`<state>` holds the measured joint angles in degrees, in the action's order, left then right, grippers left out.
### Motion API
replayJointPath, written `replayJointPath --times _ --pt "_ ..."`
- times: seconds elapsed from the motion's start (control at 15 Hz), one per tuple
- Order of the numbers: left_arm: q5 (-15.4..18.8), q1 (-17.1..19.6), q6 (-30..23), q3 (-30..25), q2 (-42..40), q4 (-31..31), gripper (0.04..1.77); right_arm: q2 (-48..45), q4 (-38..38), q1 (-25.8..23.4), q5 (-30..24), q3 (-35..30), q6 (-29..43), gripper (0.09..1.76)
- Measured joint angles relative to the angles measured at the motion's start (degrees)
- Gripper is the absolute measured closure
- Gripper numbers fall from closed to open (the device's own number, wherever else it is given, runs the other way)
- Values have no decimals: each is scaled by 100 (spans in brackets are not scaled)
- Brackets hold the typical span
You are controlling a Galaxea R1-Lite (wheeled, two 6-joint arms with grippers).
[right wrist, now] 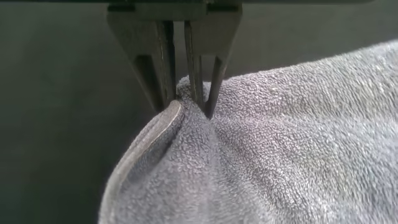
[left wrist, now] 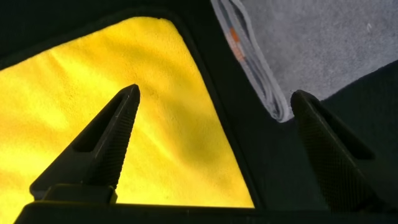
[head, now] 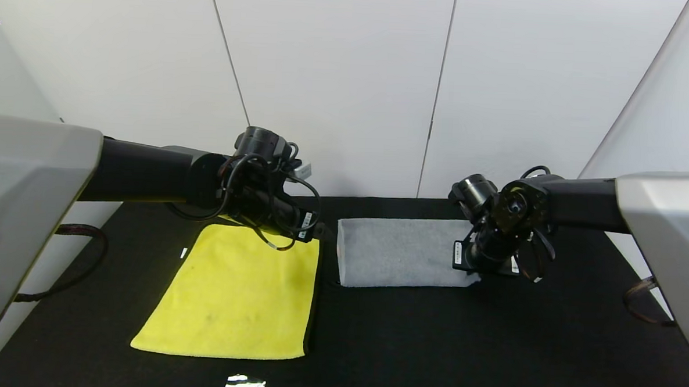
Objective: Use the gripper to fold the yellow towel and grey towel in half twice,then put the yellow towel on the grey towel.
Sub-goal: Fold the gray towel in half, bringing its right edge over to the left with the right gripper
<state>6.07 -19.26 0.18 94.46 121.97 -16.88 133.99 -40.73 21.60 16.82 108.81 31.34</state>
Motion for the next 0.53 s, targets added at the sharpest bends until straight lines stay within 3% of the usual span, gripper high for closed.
replayJointPath --times 0.53 --pt "13 151 -7 35 -69 5 9 -185 -119 -118 608 15 -274 162"
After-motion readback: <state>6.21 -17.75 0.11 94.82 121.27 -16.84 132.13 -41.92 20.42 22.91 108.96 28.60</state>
